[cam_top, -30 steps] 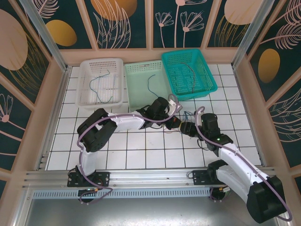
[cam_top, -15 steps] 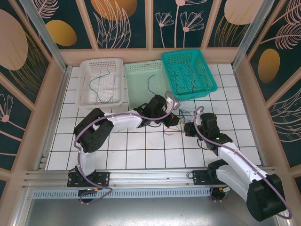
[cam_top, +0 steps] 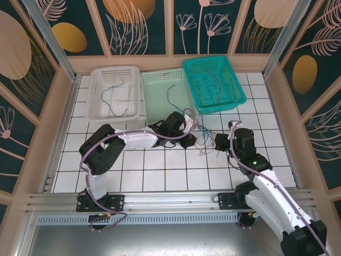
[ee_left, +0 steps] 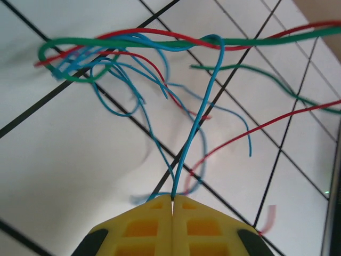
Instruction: Untangle the cables
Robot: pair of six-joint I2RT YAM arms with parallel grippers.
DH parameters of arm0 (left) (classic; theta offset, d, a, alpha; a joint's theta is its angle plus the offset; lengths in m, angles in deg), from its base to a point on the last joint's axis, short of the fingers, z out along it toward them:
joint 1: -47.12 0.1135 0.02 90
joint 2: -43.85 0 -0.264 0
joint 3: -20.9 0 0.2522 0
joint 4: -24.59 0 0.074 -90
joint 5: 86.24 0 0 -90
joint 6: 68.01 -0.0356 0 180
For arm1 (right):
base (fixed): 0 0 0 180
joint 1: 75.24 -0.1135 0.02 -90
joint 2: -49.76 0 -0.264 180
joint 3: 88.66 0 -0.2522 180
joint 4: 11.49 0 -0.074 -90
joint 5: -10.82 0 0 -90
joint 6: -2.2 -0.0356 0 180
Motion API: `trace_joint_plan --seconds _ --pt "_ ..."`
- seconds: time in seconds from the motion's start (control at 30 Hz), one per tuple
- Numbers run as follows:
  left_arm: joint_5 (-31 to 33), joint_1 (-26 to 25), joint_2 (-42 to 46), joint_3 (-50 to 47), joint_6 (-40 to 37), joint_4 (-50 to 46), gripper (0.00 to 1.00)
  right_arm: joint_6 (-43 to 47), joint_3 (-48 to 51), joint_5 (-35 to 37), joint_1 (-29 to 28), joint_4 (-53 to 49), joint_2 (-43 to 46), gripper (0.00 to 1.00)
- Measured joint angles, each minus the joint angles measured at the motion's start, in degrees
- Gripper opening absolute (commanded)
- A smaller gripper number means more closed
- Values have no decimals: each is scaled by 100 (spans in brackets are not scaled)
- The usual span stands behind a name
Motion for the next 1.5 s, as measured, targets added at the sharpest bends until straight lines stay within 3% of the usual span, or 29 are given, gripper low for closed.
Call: trace_joint_plan --seconds 0.53,1.07,1.23,1.5 --pt "903 101 763 -553 -232 -264 0 -341 -365 1878 205 -704 334 0" --pt "1325 236 1158 -1281 -236 -470 0 -494 -404 3042 289 -789 1207 0" --pt "1296 236 1158 -1307 -221 -485 2 -334 -404 2422 317 -562 1156 0" --pt "555 234 1147 -1141 11 76 34 -144 -402 927 317 -96 592 0"
